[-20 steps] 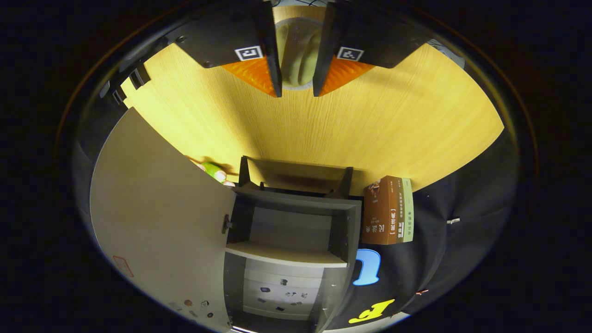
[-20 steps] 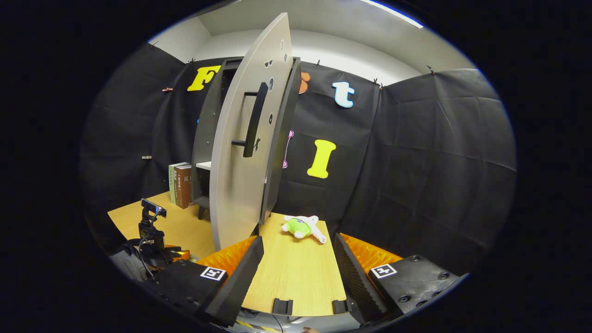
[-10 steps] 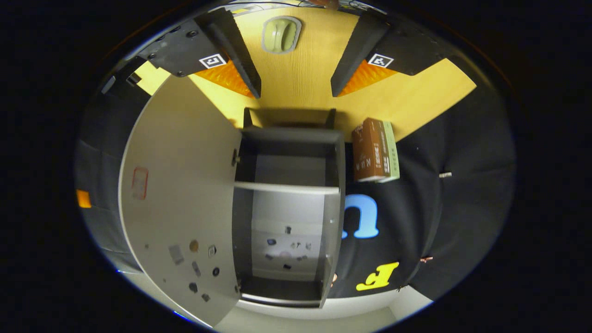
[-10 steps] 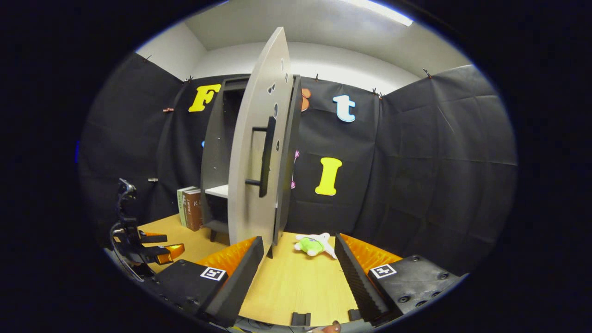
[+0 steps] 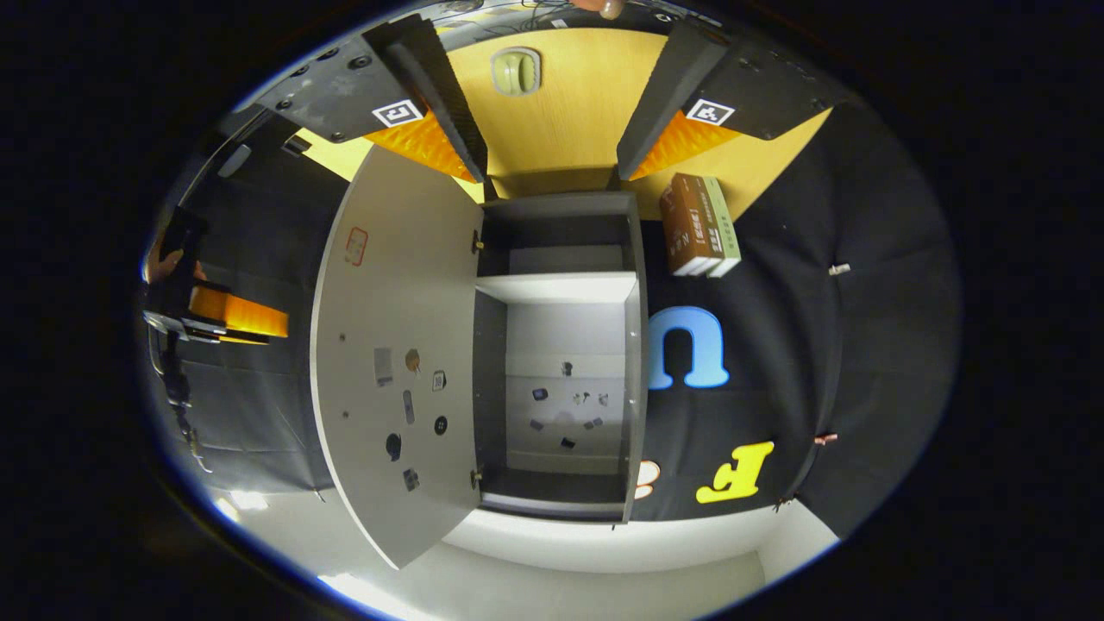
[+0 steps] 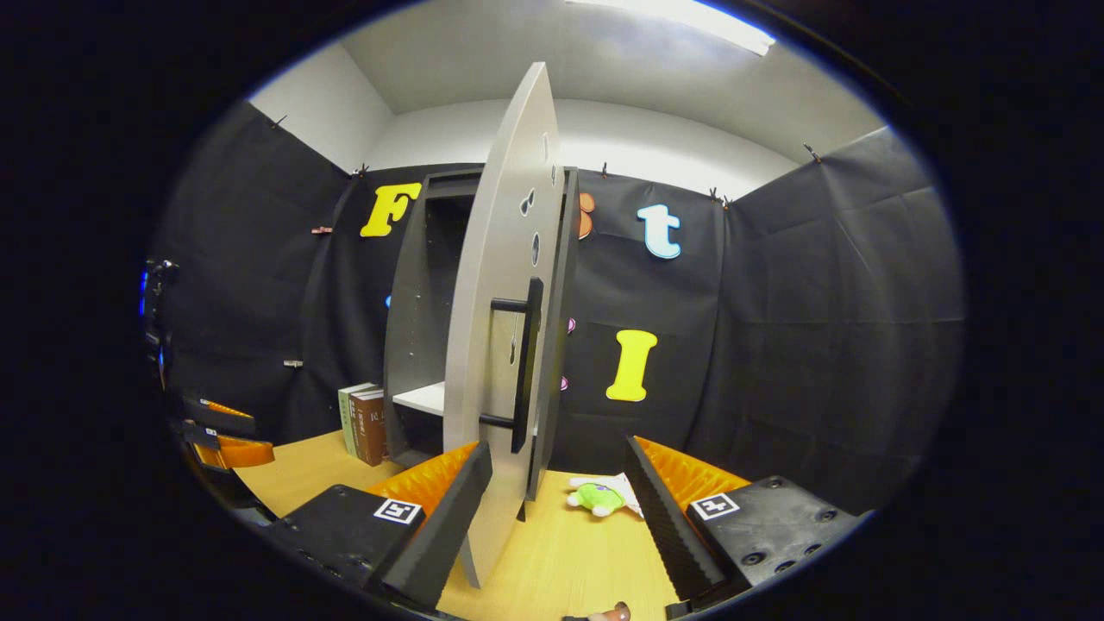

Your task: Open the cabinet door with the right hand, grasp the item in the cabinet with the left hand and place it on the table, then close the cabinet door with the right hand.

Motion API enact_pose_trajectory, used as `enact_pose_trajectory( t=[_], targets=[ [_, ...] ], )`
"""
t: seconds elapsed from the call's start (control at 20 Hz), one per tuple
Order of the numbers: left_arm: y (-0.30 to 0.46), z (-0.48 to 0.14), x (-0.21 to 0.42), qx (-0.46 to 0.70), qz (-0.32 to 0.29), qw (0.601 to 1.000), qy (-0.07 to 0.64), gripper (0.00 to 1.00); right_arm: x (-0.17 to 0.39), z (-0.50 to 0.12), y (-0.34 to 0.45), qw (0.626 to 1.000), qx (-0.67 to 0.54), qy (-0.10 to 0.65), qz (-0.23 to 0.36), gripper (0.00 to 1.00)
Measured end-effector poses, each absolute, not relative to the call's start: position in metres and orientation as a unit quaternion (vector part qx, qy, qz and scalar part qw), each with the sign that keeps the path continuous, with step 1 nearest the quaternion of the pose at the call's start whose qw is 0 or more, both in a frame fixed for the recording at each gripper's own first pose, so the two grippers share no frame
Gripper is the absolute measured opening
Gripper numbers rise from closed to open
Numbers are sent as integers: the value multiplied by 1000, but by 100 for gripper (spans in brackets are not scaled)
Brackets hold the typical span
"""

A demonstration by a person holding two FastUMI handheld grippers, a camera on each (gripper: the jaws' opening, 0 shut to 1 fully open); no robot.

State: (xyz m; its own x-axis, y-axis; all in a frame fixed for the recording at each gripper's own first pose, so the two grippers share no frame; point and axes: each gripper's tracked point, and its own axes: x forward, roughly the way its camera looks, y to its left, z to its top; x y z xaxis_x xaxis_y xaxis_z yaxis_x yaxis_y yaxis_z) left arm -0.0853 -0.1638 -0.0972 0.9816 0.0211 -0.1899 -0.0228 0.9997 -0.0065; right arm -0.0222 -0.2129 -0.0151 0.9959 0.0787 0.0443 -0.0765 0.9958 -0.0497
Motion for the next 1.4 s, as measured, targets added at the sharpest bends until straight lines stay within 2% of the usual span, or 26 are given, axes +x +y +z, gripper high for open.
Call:
enact_pose_trajectory(
  t=[0.15,0.3,0.35,0.55,0.6,0.75,1.1,1.25,1.4],
  targets=[
    [-152,-99,-80,-15,22,994,105,93,5,-17,-203,998,-14,-24,59,97],
    [-142,-101,-65,-46,41,992,106,93,14,-19,-194,996,5,-21,90,90],
    [-139,-100,-58,-59,47,992,101,93,14,-24,-191,995,22,-11,97,95],
    [-123,-99,-33,-67,57,992,90,92,17,-23,-162,992,42,-13,118,95],
    [-120,-99,-27,-65,50,993,90,95,17,-23,-152,992,36,-12,120,95],
    [-98,-105,-15,-60,23,993,102,93,20,-24,-118,993,25,-13,117,95],
    [-24,-101,-7,-28,-28,994,104,95,52,-25,-22,997,-21,-38,71,94],
    [7,-87,-8,-4,-21,995,95,92,70,-37,25,995,-30,-31,87,95],
    [22,-75,-11,15,-22,996,82,95,61,-35,51,994,-28,-38,99,97]
  ],
)
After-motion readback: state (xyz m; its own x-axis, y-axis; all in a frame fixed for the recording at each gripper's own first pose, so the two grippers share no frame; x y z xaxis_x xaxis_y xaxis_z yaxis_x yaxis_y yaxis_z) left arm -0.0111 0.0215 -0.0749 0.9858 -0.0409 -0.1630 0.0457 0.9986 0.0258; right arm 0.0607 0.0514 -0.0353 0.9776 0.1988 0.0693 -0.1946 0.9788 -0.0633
